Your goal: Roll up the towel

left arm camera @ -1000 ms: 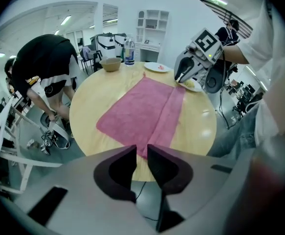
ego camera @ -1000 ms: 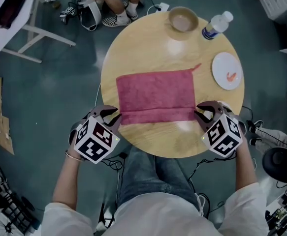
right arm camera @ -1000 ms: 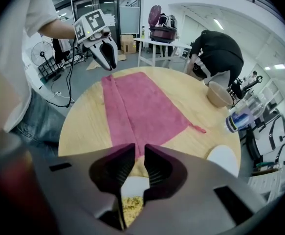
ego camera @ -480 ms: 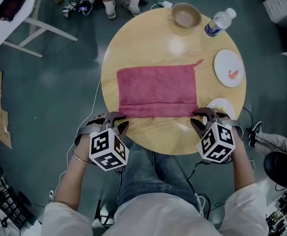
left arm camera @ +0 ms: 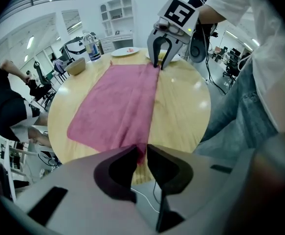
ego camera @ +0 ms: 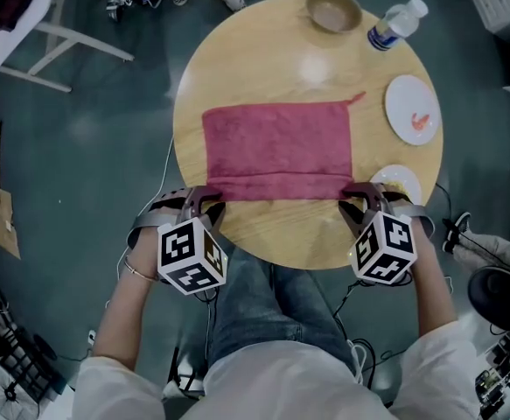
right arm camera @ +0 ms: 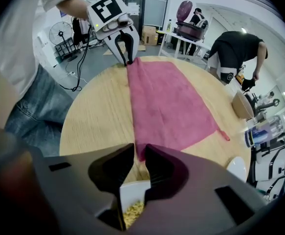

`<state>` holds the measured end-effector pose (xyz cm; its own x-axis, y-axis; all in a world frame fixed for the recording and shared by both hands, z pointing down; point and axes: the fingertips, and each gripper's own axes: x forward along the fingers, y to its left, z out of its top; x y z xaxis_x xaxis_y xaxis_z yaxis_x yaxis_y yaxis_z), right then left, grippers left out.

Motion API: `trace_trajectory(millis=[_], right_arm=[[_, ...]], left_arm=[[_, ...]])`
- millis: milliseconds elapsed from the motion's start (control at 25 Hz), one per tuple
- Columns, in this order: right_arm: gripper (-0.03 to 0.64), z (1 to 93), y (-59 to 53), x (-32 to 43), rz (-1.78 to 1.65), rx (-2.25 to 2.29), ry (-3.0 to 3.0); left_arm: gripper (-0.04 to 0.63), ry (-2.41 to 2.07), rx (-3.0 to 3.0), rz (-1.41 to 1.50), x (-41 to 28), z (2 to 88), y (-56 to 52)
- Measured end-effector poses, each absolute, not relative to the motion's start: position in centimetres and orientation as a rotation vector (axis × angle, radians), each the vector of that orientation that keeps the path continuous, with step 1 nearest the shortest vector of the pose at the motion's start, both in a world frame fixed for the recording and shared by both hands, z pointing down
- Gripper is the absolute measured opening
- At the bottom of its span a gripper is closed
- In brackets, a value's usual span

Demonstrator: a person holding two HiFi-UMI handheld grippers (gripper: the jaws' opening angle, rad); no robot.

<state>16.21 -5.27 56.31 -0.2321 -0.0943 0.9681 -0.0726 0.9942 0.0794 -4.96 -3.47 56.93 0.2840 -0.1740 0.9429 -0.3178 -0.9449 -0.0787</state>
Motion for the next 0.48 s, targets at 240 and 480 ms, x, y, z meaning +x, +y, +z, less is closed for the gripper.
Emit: trace_trajectory(millis=[240, 480], right_arm=[[0.075, 56.18, -5.10, 16.11, -0.009, 0.110, -1.798], [0.071, 55.93, -5.13, 15.99, 0.025, 0.088, -1.796]], left_arm=[[0.067, -0.453, 2.406, 1.717, -5.03, 56.96, -3.29], [0.034, -0.412, 2.371, 1.712, -5.24, 56.82, -3.62]])
